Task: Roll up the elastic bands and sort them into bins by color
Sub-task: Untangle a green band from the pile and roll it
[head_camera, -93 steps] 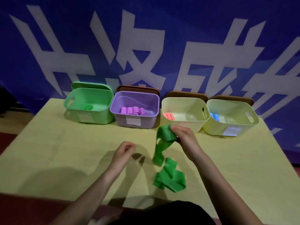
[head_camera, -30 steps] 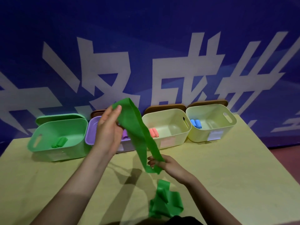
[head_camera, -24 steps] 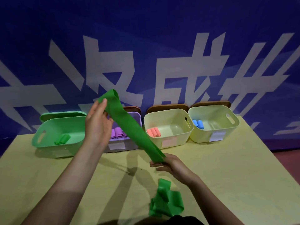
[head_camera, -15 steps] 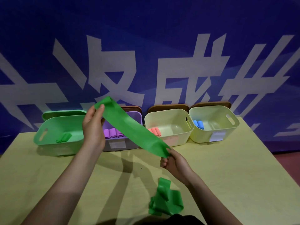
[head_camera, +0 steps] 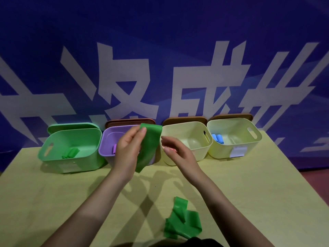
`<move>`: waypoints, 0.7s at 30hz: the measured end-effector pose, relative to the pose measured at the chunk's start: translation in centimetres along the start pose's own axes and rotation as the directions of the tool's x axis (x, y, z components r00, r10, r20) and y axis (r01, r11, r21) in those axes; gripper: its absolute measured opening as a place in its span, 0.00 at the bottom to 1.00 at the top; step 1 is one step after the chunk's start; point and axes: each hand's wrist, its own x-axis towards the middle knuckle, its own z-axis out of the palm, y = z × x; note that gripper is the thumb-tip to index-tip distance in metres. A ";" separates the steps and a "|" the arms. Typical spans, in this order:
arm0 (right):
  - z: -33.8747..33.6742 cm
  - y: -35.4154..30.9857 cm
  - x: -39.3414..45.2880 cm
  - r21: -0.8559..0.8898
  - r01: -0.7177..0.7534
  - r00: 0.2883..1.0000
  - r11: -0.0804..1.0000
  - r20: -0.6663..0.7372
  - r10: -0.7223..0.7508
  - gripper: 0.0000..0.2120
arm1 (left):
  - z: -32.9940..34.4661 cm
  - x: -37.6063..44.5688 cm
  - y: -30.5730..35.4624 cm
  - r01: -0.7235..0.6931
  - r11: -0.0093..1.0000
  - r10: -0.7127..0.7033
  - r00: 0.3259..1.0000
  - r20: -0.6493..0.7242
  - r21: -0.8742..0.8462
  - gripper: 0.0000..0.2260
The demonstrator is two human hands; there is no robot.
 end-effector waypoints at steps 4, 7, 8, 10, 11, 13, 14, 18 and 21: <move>1.4 -2.6 1.5 0.022 0.134 0.990 0.991 -0.041 -0.133 0.12 | -0.5 -0.3 -0.2 -0.018 0.998 0.013 0.997 0.079 0.066 0.13; 1.9 -3.1 1.8 0.046 0.141 0.984 0.989 -0.119 -0.134 0.07 | -1.0 -0.3 -0.5 -0.021 0.996 0.015 0.997 0.070 0.090 0.10; 1.9 -3.1 1.8 0.053 0.146 0.982 0.988 -0.128 -0.138 0.07 | -1.1 -0.4 -0.6 -0.012 0.996 0.008 0.998 0.055 0.088 0.09; 1.9 -3.1 1.4 0.051 0.152 0.982 0.987 -0.124 -0.145 0.08 | -1.3 -0.6 -0.8 0.018 0.998 -0.018 1.000 0.011 0.054 0.08; 1.8 -3.2 1.3 0.038 0.150 0.983 0.988 -0.117 -0.145 0.09 | -1.3 -0.7 -0.8 0.041 0.999 -0.041 0.999 -0.017 0.025 0.06; 1.6 -3.2 0.9 0.017 0.145 0.986 0.989 -0.087 -0.143 0.06 | -1.3 -0.8 -0.8 0.081 0.996 -0.083 0.995 -0.051 -0.031 0.05; 1.5 -3.2 0.8 0.010 0.140 0.988 0.990 -0.066 -0.139 0.05 | -1.2 -0.8 -0.8 0.101 0.994 -0.103 0.994 -0.045 -0.044 0.08; 1.2 -2.9 0.4 -0.013 0.117 0.993 0.993 -0.013 -0.117 0.04 | -1.0 -0.4 -0.6 0.227 0.974 -0.227 0.971 0.071 0.012 0.20; 1.1 -2.9 0.1 -0.035 0.118 0.993 0.992 -0.006 -0.119 0.04 | -0.9 -0.3 -0.5 0.320 0.947 -0.318 0.936 0.150 0.011 0.18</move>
